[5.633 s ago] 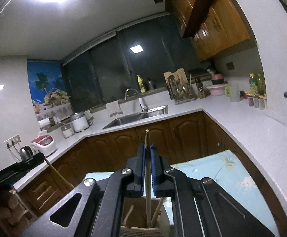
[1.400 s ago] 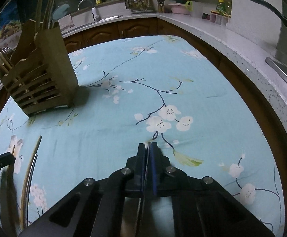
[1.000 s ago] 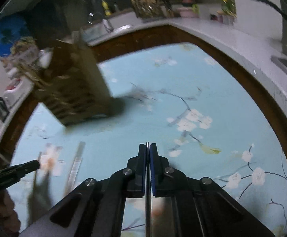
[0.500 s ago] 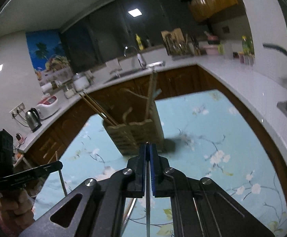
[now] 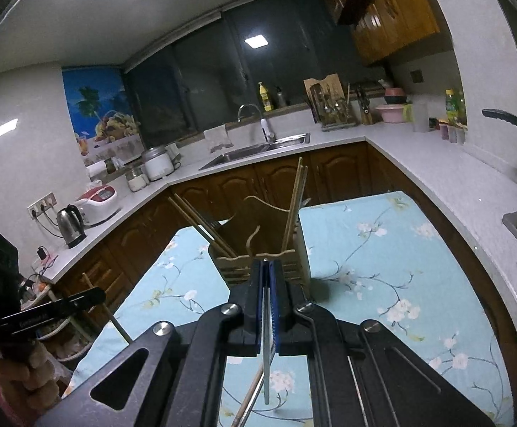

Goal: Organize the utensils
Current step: 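Lift both chopsticks and carry them above the wooden holder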

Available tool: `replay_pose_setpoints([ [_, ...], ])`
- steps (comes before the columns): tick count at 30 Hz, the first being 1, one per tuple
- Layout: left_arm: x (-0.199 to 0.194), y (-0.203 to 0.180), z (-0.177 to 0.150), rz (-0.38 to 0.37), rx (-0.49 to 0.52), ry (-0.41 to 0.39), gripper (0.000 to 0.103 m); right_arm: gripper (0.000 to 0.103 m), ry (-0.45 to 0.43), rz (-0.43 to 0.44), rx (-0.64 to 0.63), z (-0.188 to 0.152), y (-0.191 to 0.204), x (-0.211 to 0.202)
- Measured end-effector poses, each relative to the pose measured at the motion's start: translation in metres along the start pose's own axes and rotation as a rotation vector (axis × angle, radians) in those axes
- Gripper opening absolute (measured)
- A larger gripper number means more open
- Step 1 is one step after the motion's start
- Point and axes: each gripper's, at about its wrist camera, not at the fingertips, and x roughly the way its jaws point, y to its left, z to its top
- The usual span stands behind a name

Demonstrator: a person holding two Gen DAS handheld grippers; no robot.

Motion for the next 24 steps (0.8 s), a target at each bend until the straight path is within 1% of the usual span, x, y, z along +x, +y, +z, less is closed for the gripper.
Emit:
replay_pose_setpoints([
  [11,0.002,-0.001,0.014,-0.009,-0.002,-0.034,0.004,0.004,-0.025,0.008,-0.004,0.013,0.001,0.003],
  [19,0.0,-0.007,0.041,-0.014,0.017,-0.108,0.004,0.004,-0.069,0.011,-0.008,0.038,0.001,0.007],
  [24,0.005,-0.012,0.069,-0.01,0.036,-0.169,0.005,0.004,-0.113,0.013,-0.017,0.06,0.003,0.012],
])
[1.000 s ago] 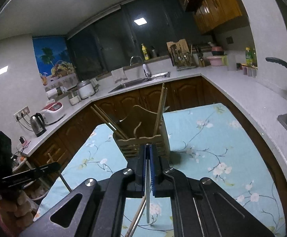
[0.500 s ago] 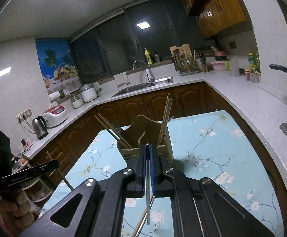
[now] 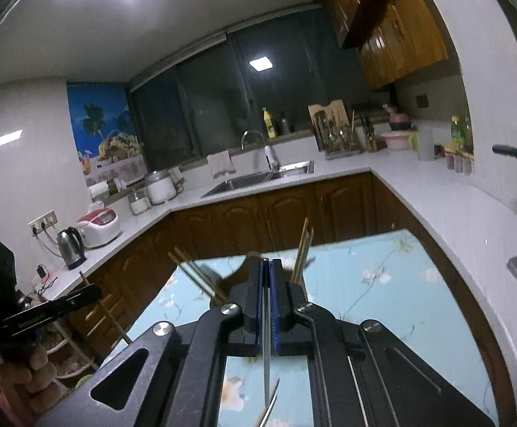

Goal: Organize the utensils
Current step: 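Lift both chopsticks and carry them above the wooden holder, then lower the chopsticks into the holder and open both tools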

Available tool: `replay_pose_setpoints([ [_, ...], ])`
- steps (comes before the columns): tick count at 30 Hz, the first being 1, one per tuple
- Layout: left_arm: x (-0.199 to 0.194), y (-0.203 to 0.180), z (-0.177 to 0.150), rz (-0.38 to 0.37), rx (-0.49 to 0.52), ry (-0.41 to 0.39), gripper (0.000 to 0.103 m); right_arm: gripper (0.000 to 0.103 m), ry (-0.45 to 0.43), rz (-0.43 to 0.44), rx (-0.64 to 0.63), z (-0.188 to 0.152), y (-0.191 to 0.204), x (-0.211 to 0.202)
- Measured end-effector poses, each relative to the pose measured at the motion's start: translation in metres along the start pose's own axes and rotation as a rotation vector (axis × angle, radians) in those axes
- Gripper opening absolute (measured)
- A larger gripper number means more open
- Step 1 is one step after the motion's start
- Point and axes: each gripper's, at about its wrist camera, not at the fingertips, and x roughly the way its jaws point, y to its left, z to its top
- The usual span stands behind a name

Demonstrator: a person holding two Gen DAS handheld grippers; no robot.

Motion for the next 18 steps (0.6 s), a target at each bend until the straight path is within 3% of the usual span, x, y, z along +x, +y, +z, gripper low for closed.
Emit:
replay_pose_setpoints([
  [10,0.021,-0.011,0.051,0.029,0.044,-0.138,0.005,0.004,-0.097,-0.009,-0.011,0.05,0.003,0.031],
  [18,0.067,-0.004,0.075,0.078,0.016,-0.197,0.005,0.004,-0.124,-0.032,0.007,0.063,-0.008,0.067],
])
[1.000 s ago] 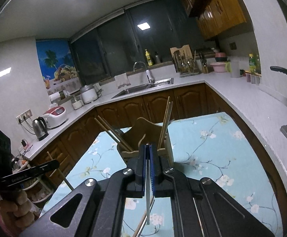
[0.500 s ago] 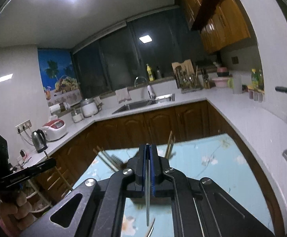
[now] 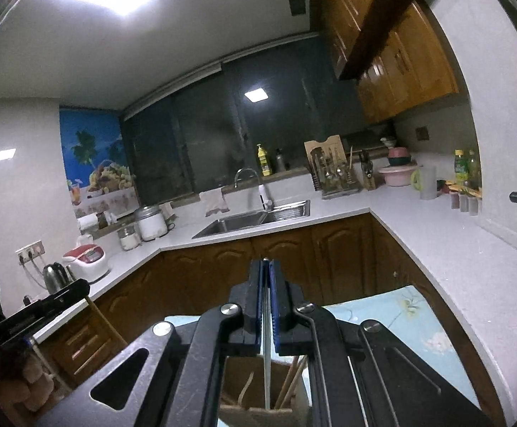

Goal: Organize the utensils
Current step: 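Lower the chopsticks into the holder and open both tools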

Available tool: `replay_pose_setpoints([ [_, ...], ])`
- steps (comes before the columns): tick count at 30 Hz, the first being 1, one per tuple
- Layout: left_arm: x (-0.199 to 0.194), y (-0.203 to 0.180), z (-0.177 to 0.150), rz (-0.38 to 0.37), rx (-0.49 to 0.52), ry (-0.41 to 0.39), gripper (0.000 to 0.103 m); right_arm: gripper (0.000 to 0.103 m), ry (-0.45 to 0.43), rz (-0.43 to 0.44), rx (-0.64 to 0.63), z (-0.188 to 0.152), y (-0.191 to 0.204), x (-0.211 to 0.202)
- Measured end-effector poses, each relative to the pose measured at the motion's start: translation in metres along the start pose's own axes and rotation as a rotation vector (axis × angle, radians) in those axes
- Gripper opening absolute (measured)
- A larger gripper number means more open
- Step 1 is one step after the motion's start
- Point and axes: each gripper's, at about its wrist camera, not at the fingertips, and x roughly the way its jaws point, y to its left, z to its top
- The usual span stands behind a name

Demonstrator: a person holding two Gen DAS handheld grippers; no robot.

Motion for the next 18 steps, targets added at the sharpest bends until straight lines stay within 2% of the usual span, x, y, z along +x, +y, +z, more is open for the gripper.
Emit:
replay_pose_setpoints([
  [8,0.035,0.005,-0.038,0.038,-0.031,0.037,0.005,0.004,0.01,-0.016,0.003,-0.023,-0.006,0.018],
  [13,0.043,0.01,-0.069,0.055,-0.046,0.078,0.005,0.004,0.032,-0.026,0.031,-0.044,-0.014,0.023],
  [18,0.046,0.012,-0.086,0.061,-0.046,0.122,0.005,0.004,0.079,-0.025,0.063,-0.059,-0.023,0.031],
])
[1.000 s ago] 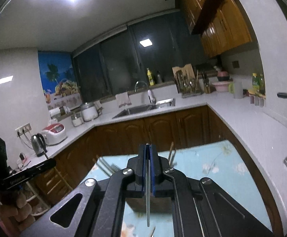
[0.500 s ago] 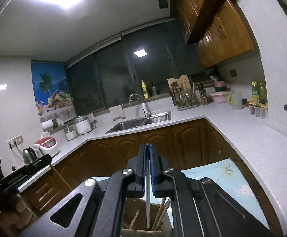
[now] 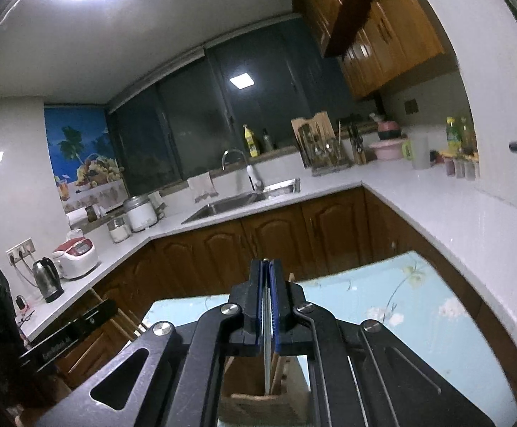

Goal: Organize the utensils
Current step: 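Lower the chopsticks into the holder and open both tools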

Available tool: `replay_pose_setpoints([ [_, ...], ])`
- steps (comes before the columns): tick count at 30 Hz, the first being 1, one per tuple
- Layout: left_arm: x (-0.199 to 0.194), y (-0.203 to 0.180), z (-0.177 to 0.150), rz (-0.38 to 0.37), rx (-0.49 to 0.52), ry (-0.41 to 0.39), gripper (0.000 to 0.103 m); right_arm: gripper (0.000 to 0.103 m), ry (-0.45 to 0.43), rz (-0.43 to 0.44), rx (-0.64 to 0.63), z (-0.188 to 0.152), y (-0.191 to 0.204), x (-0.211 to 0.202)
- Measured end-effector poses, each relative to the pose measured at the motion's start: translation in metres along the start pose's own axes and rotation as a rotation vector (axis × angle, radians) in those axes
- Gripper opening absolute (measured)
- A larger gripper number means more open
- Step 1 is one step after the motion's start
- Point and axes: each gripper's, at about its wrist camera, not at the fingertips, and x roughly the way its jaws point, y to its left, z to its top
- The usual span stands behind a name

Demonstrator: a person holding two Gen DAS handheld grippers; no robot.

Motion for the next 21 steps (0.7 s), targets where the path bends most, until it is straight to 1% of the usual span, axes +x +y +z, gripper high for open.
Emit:
replay_pose_setpoints([
  [10,0.007,0.003,-0.011,-0.018,0.016,0.063,0.005,0.004,0.114,-0.013,0.04,-0.021,-0.012,0.021],
  [12,0.01,0.005,-0.014,-0.017,0.018,0.079,0.005,0.004,0.123,-0.018,0.041,-0.023,-0.014,0.023],
  [21,0.01,0.008,-0.011,-0.008,0.014,0.088,0.006,0.004,0.132,-0.021,0.049,-0.025,-0.016,0.026],
])
